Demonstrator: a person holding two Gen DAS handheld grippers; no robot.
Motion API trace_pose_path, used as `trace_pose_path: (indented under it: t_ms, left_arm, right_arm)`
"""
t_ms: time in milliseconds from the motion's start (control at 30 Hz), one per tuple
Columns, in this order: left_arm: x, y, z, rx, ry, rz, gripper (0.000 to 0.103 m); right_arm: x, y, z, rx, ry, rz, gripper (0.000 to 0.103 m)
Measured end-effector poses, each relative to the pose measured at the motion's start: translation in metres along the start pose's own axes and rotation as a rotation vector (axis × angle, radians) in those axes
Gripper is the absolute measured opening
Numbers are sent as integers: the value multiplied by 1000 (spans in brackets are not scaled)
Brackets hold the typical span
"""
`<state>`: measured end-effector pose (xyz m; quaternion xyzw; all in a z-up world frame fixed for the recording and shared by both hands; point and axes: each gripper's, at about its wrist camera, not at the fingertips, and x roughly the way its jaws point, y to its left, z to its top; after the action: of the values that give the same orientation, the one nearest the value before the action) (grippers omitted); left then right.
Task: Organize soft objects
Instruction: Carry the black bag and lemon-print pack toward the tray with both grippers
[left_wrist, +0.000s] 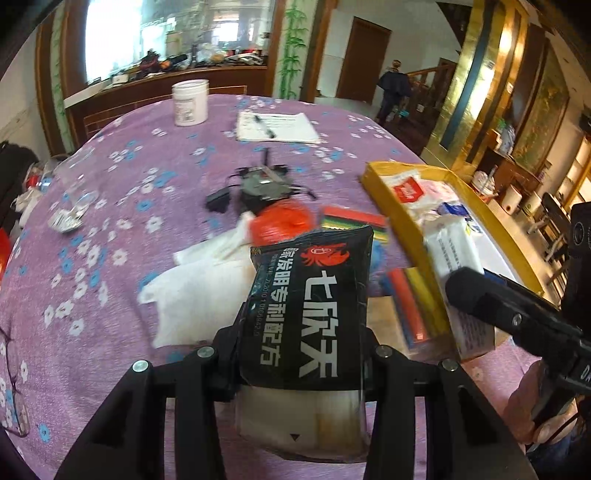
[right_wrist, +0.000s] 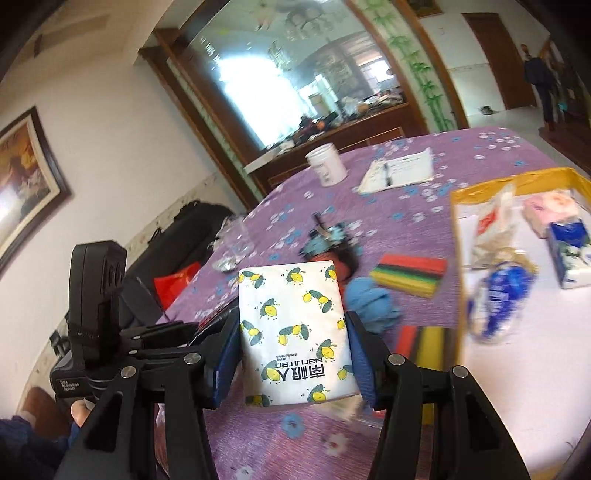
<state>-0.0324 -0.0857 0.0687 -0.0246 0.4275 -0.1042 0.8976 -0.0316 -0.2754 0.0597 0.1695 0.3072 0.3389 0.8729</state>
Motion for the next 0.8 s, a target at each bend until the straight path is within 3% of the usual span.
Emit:
trace_pose_path:
  t_ms: [233,433,600,800]
  left_arm:
    - [5,-60,13,96,11,-43,42]
    - [20,-119,20,184,29,-109,42]
    - [39,-166,22,260,55,-143,42]
    - [65,-197,25,298,100,-163,42]
  right_arm:
    - [-50,-46,5,104,-97,-50,58]
    - [-92,-88,11,214,-168,-151,58]
    - [-119,-116,12,283,-195,-235,58]
    - [-130,-146,8,359,-169,-338,58]
